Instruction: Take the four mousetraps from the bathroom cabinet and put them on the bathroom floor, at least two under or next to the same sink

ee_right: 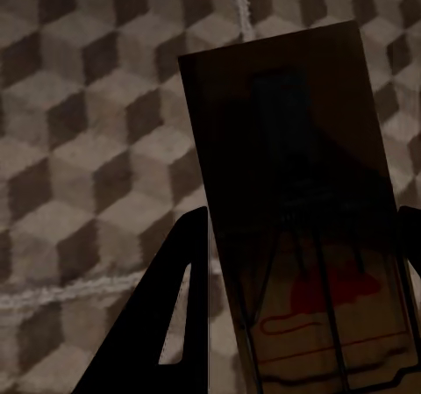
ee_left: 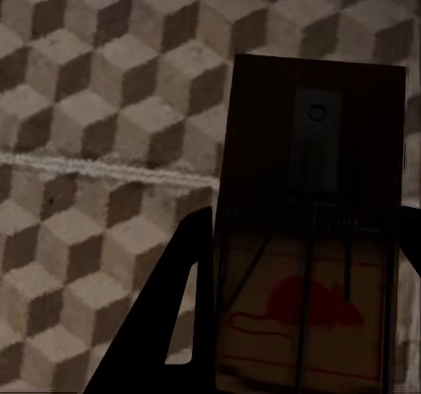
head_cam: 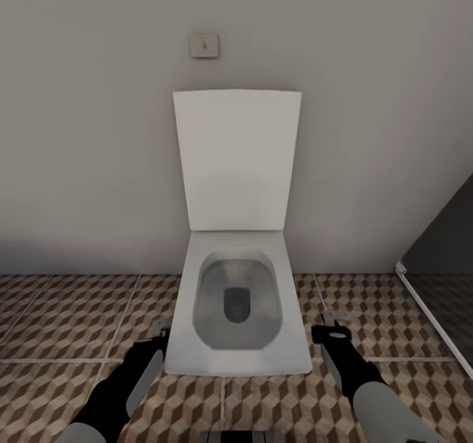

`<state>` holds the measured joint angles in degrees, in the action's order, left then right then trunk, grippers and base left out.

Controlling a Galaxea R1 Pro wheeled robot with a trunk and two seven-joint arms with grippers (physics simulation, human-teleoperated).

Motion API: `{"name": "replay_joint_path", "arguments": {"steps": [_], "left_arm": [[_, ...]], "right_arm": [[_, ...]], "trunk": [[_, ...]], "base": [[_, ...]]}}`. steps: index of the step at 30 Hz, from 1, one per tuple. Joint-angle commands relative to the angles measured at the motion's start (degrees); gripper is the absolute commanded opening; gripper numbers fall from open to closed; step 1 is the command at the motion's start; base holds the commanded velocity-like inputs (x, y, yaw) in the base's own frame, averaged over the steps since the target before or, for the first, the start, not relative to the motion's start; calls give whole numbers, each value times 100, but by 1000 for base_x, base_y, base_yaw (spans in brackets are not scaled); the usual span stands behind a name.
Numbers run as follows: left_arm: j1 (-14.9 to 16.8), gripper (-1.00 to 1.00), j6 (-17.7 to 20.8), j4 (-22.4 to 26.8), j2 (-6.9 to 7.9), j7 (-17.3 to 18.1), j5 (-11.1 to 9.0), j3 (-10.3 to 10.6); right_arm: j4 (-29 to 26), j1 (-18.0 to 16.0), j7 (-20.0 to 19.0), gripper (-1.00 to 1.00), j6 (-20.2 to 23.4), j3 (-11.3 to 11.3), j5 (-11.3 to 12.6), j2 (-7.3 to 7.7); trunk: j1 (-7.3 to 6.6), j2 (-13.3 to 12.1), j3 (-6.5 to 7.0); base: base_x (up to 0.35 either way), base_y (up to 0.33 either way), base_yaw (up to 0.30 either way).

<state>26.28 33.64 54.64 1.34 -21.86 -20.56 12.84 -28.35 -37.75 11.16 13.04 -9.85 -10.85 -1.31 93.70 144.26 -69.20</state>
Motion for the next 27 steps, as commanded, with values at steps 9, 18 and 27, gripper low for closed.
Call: {"name": "replay_joint_path", "arguments": {"steps": [9, 18, 27], "left_arm": [[9, -100, -10, -17, 116, -73, 201, -14], [9, -100, -81, 42, 410, -65, 219, -105], [9, -100, -94, 59, 436, -64, 219, -280]], "right_arm": [[13, -13, -10, -100, -156, -20, -66, -3], [16, -13, -13, -100, -284, -1, -59, 30], [30, -13, -22, -100, -260, 0, -45, 65]], "trunk": [[22, 14, -205], [45, 26, -404], [68, 38, -604]], "base": [[0, 0, 0], [0, 0, 0], [0, 0, 0]]}}
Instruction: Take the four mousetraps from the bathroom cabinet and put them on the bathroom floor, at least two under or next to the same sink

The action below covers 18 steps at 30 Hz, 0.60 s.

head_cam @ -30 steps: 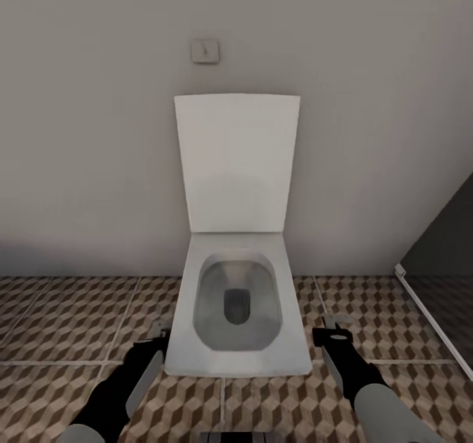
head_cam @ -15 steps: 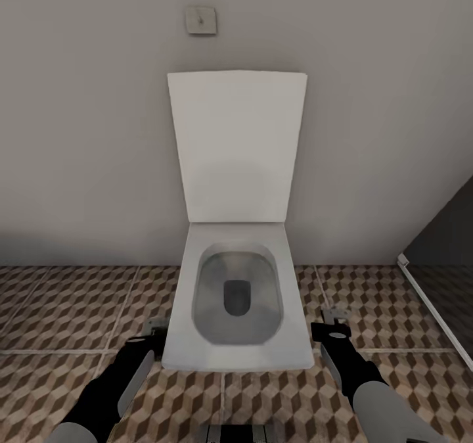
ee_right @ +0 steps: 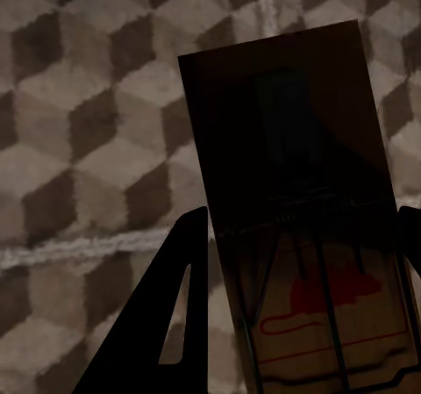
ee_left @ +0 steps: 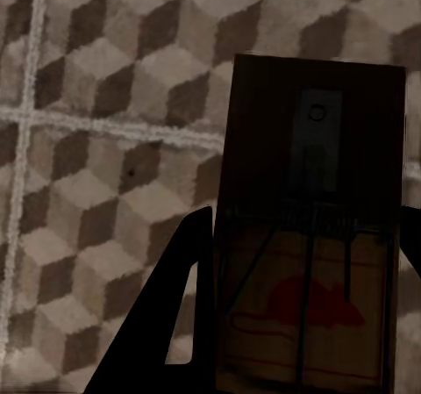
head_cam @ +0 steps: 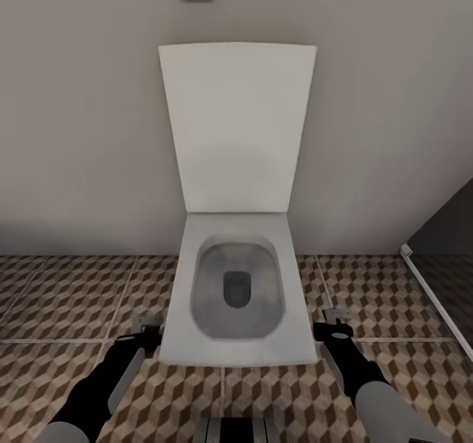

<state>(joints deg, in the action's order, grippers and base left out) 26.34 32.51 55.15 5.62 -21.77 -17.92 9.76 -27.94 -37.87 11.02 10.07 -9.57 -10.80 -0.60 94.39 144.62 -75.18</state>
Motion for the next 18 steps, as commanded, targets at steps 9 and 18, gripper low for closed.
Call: {"name": "replay_joint_path", "arguments": {"steps": [9, 18], "left_arm": [[3, -100, 19, 20, -6, -73, -45, 24], [3, -100, -237, 30, -9, -67, -36, 25]], "right_arm": [[-10, -1, -1, -100, 80, -29, -45, 7], [-10, -1, -11, -100, 133, -30, -37, -6]], "trunk": [[22, 14, -204], [45, 26, -404]], "base": [[0, 0, 0], [0, 0, 0]]}}
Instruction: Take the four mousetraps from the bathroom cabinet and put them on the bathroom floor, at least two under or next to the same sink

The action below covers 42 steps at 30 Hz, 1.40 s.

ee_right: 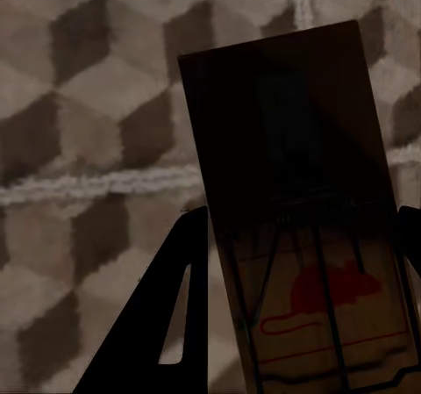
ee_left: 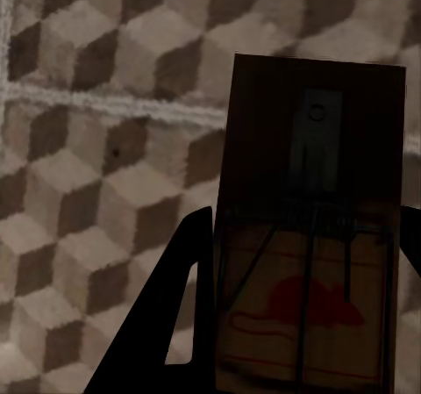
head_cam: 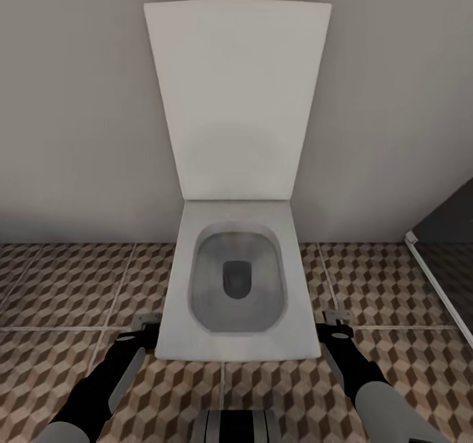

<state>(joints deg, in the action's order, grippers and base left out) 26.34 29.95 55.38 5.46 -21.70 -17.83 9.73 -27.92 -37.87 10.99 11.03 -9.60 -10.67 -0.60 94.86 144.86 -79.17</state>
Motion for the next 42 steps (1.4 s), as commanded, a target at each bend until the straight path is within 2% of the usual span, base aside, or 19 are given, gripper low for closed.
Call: {"name": "replay_joint_path", "arguments": {"steps": [1, 12, 27, 42], "left_arm": [[3, -100, 12, 8, 8, -75, -41, 29], [3, -100, -21, 8, -6, -85, -28, 33], [3, -100, -31, 20, -4, -113, -22, 29], [3, -100, -50, 17, 3, -115, -19, 29]], "right_arm": [[-12, -1, -8, -100, 41, -27, -50, -5], [-12, -1, -14, -100, 57, -25, -49, 7], [-12, -1, 16, -100, 57, -25, -63, -2], [-12, -1, 9, -100, 57, -25, -67, -2]], "trunk": [[1, 3, -27], [30, 18, -271], [30, 18, -271], [30, 18, -271]], "base": [[0, 0, 0], [0, 0, 0], [5, 0, 0], [128, 0, 0]]}}
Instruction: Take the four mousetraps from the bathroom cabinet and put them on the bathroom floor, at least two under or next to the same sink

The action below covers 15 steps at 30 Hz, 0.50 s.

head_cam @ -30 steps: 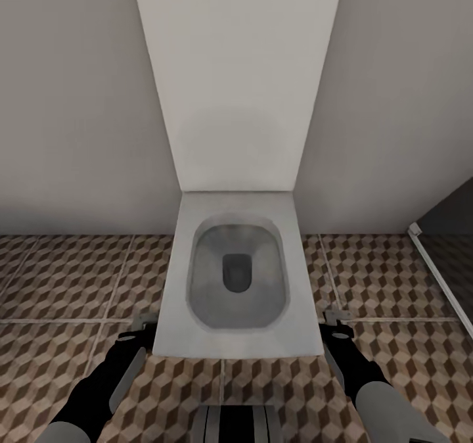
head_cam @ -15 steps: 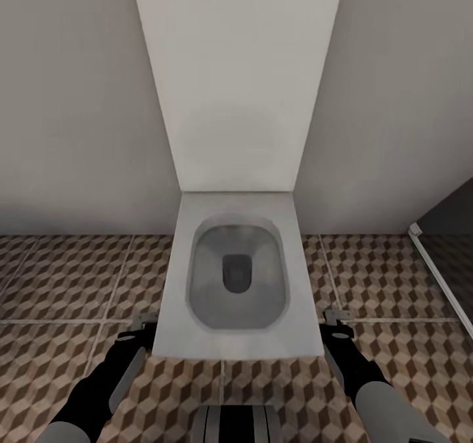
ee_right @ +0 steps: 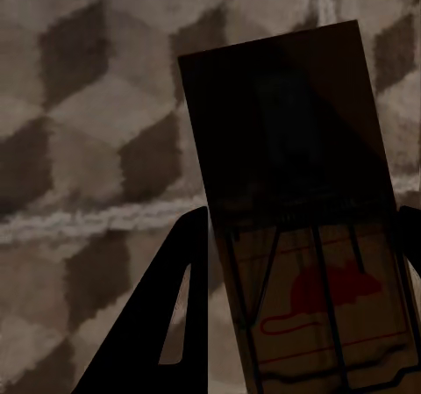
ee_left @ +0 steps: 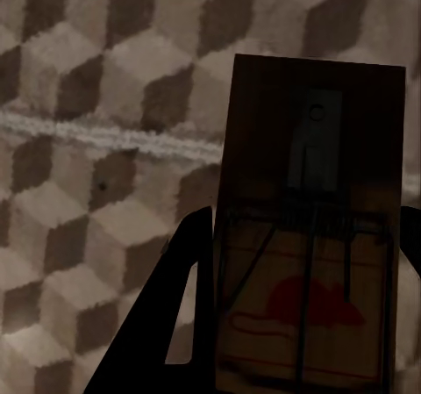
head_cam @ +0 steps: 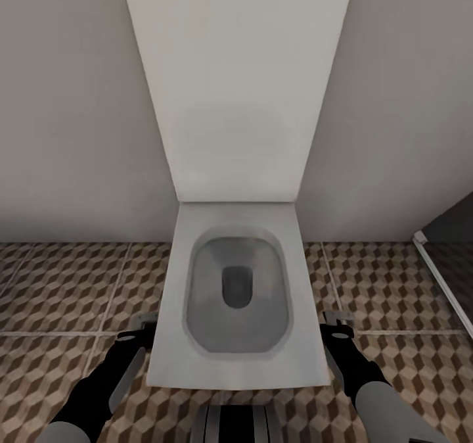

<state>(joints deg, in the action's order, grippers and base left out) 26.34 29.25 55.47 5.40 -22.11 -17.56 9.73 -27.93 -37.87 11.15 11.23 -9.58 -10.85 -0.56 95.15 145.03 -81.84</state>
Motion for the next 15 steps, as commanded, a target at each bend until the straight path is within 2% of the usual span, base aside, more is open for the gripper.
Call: {"name": "replay_joint_path", "arguments": {"steps": [1, 15], "left_arm": [[3, -100, 20, 8, 8, -74, -46, 29], [3, -100, 19, 8, -9, -74, -47, 29]], "right_arm": [[-11, -1, -8, -100, 37, -26, -49, -6], [-11, -1, -16, -100, 37, -26, -56, -6]], "trunk": [[0, 2, -4], [0, 2, -4]], "base": [[113, 0, 0], [19, -19, 0]]}}
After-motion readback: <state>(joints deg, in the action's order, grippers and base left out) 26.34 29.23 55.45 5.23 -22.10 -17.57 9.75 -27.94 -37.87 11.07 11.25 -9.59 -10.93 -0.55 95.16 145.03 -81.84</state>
